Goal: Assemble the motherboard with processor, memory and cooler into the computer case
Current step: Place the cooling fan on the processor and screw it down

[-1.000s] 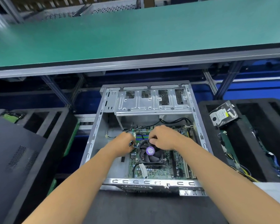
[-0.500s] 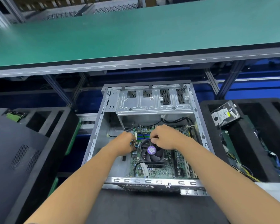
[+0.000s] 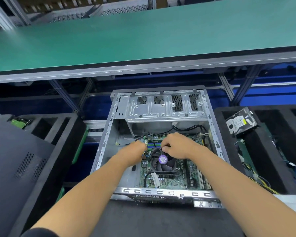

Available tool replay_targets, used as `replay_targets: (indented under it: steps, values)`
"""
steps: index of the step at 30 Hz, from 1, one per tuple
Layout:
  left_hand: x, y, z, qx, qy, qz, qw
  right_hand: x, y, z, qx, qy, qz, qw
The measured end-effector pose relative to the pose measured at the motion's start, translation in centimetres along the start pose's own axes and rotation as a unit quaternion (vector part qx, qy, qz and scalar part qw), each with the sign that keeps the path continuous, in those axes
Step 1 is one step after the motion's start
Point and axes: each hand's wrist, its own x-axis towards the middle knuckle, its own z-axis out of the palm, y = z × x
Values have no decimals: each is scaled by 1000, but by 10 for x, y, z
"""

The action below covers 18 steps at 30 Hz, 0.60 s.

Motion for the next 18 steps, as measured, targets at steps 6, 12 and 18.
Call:
replay_targets:
  steps: [6,12,18]
  values:
    - [0,1,-1,24,-3,10,1000,1,0,1,-2,5,-1,1000]
    - [-3,-16,-13,-125,120,-64,983,0,2,0,8,-3,0,1000]
    - [-2,-17,-7,-179,114,-114,971,1,1,1,6,-2,1,1000]
